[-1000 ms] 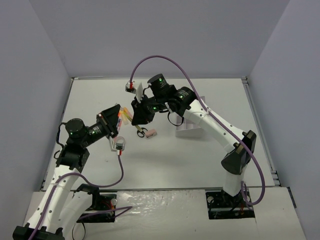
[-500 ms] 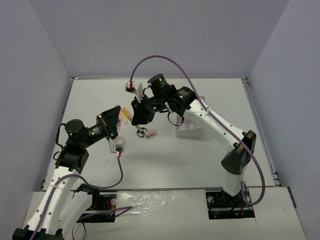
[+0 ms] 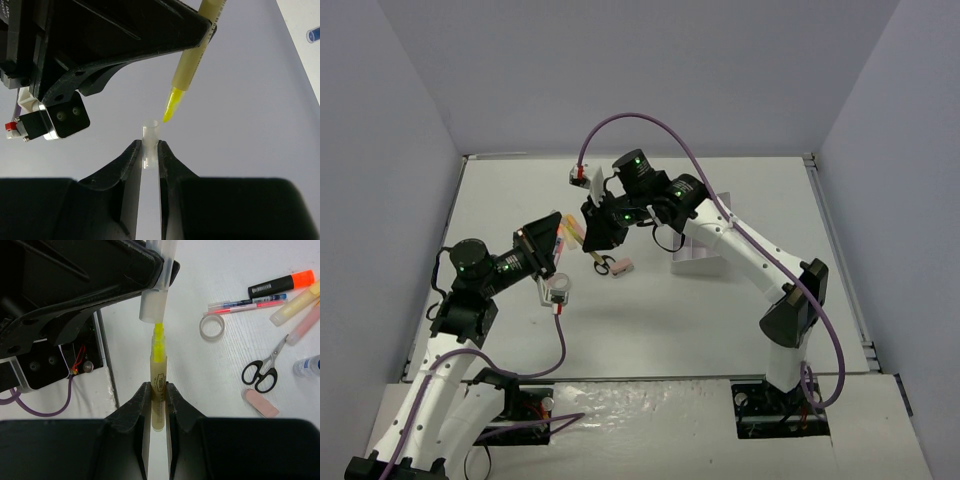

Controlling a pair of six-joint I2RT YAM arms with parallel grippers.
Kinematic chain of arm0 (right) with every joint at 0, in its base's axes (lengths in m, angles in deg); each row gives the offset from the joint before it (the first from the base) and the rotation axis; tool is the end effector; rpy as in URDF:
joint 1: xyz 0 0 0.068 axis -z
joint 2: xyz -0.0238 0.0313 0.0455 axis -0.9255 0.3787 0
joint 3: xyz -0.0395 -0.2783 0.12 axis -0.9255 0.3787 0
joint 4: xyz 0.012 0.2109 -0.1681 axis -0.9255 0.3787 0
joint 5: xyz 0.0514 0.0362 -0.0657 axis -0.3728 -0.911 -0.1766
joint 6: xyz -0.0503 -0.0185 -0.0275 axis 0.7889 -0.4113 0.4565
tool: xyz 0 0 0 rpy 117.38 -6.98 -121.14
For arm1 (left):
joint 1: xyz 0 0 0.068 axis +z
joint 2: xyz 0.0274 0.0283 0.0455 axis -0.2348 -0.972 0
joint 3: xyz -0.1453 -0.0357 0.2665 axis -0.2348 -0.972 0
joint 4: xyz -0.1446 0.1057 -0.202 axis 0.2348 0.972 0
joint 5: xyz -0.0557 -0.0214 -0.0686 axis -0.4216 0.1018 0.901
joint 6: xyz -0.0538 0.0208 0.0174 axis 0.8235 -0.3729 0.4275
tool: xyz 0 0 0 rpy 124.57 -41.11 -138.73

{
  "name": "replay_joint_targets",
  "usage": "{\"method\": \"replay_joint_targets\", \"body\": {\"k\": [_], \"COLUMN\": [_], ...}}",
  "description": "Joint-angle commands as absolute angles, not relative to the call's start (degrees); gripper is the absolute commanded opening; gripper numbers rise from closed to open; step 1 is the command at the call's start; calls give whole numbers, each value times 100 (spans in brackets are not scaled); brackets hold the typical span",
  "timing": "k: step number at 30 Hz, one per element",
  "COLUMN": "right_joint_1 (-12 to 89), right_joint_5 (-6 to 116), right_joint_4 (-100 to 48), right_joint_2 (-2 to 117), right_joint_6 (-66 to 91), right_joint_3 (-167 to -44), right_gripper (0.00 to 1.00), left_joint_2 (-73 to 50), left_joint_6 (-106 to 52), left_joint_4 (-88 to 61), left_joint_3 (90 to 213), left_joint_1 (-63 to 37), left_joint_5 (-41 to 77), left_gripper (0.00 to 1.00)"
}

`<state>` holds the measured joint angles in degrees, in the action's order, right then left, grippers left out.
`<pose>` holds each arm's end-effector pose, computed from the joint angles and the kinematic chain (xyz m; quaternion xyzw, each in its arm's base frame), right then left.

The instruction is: Sort the stationery into containers

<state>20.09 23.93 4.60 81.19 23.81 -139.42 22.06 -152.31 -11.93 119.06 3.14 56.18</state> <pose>0.2777 0.3459 0.4345 -0.5087 0.6435 0.4434 0.3613 0.1486 -0.0602 0.3618 0.7095 0.0645 0.3286 0.6201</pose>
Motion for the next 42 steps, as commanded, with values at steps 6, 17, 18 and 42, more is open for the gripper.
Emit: {"method": "replay_joint_targets", "body": {"k": [6, 17, 18, 42], "right_joint_1": [2029, 2022, 2020, 2037], "right_joint_5": [2211, 2141, 2144, 2193], "right_joint_4": [229, 217, 220, 220], "right_joint_2": [8007, 7865, 7859, 7924], "right_joint_6": [2350, 2441, 2448, 2387], "right_joint_3": [-14053, -13987, -13978, -14009], "right_gripper": [0, 0, 0, 0], "left_joint_2": [2214, 2205, 2202, 2219], "left_joint_6": [-17900, -18017, -18016, -18143], "left_joint_4": [-1321, -1185, -1180, -943], "left_joint_3": [12264, 12284, 12288, 12346], "left_joint_1": [295, 295, 295, 287], "left_joint_5": [5816, 5698, 5686, 5801], "left_gripper": [0, 0, 0, 0]}}
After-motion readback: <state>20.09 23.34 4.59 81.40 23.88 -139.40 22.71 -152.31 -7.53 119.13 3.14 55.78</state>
